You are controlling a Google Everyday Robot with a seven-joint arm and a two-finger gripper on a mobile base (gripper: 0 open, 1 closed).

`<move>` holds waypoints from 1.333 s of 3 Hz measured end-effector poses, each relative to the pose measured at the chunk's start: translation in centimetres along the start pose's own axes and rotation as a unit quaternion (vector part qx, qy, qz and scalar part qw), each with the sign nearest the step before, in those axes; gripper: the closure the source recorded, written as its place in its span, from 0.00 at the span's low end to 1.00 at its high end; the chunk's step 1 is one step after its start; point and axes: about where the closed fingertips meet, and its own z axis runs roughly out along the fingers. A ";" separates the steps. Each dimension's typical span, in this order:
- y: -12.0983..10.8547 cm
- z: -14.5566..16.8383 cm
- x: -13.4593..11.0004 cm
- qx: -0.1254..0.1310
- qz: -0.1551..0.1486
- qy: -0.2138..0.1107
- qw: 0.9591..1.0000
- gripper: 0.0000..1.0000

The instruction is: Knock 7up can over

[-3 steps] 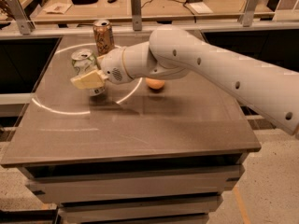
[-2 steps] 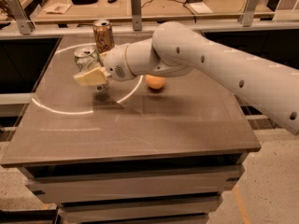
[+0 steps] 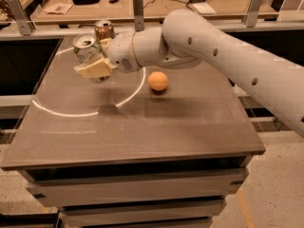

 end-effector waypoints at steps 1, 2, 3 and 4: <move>2.0 0.0 -2.0 -0.053 -0.123 -0.007 0.991 1.00; 4.5 -0.5 -2.5 -0.113 -0.311 0.030 0.943 1.00; 5.3 -0.9 -2.0 -0.129 -0.407 0.068 0.902 1.00; 5.7 -1.0 -0.5 -0.140 -0.483 0.117 0.856 1.00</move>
Offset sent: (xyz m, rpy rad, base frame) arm -0.0573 0.0031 0.0180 -0.3229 -0.7333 0.5546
